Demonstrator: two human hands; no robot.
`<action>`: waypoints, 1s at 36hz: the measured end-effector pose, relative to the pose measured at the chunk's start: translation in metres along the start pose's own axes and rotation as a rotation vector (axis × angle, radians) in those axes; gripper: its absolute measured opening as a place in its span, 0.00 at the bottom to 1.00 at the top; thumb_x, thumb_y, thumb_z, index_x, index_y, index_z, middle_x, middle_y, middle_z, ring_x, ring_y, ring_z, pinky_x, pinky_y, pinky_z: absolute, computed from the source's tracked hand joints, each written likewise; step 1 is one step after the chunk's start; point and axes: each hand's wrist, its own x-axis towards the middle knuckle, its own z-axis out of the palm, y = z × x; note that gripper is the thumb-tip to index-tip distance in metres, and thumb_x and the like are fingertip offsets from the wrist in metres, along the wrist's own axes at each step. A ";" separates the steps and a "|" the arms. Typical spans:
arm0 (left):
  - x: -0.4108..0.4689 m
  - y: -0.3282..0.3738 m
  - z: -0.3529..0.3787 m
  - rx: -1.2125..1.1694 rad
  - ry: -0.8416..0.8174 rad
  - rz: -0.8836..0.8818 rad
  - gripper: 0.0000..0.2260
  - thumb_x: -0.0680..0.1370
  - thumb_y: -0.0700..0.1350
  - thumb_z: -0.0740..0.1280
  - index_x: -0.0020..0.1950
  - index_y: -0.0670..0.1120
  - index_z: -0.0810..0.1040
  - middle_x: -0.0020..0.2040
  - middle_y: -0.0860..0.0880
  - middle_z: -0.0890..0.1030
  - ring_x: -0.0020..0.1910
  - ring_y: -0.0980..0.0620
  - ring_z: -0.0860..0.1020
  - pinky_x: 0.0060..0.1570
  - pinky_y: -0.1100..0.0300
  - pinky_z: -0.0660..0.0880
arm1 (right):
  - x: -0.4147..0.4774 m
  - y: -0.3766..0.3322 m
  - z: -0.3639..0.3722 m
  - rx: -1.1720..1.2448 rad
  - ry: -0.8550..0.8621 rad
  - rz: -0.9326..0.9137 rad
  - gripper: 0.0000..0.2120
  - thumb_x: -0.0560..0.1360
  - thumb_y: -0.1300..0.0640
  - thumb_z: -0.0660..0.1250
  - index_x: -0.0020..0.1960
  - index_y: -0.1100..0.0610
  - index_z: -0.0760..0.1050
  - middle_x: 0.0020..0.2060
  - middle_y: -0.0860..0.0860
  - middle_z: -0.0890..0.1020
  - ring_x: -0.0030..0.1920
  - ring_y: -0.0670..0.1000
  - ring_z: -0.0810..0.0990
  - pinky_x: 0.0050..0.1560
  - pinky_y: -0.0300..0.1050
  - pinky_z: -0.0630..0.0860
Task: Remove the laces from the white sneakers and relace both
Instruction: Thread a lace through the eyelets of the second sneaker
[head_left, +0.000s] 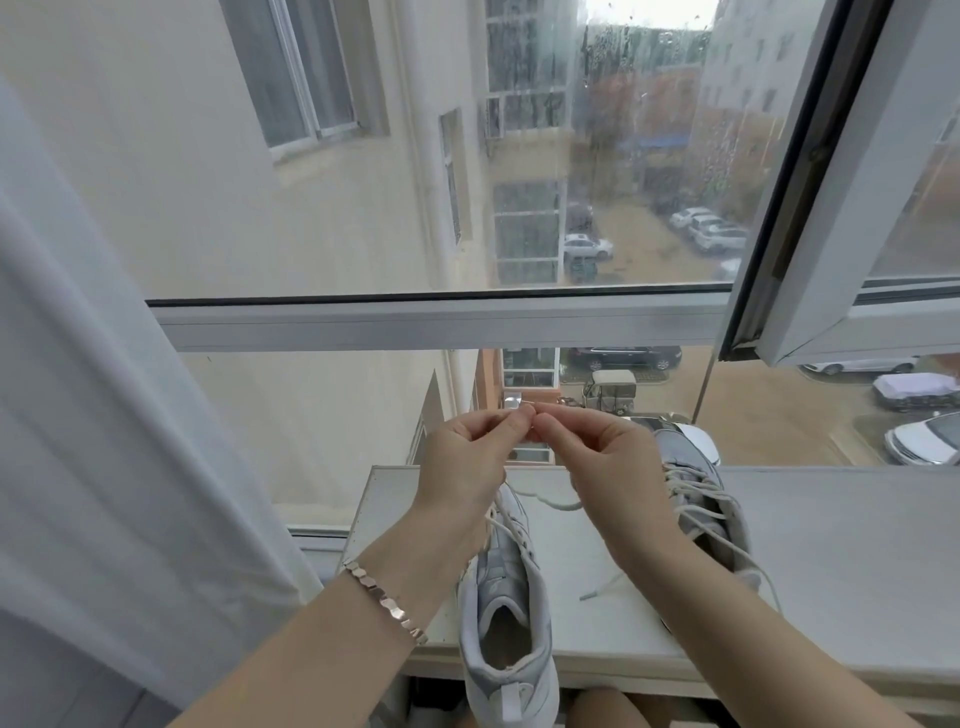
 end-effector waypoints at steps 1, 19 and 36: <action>0.000 0.000 0.000 0.006 0.021 0.018 0.10 0.74 0.45 0.70 0.33 0.50 0.81 0.25 0.58 0.76 0.21 0.63 0.69 0.30 0.68 0.66 | 0.000 0.001 0.000 -0.058 -0.001 -0.020 0.07 0.73 0.63 0.68 0.45 0.53 0.82 0.30 0.41 0.83 0.30 0.36 0.78 0.33 0.25 0.71; 0.007 0.007 -0.008 0.168 -0.100 0.200 0.12 0.78 0.44 0.65 0.36 0.52 0.82 0.30 0.51 0.78 0.31 0.62 0.72 0.36 0.69 0.70 | 0.012 -0.002 -0.007 -0.178 -0.102 -0.049 0.09 0.72 0.64 0.69 0.43 0.51 0.82 0.28 0.43 0.82 0.30 0.41 0.78 0.36 0.32 0.75; 0.010 0.000 -0.010 -0.075 0.015 0.054 0.08 0.66 0.37 0.76 0.38 0.50 0.83 0.36 0.50 0.84 0.39 0.52 0.82 0.38 0.63 0.79 | 0.018 0.009 -0.002 0.161 -0.061 0.341 0.03 0.71 0.60 0.71 0.39 0.55 0.83 0.34 0.49 0.82 0.37 0.46 0.76 0.44 0.40 0.74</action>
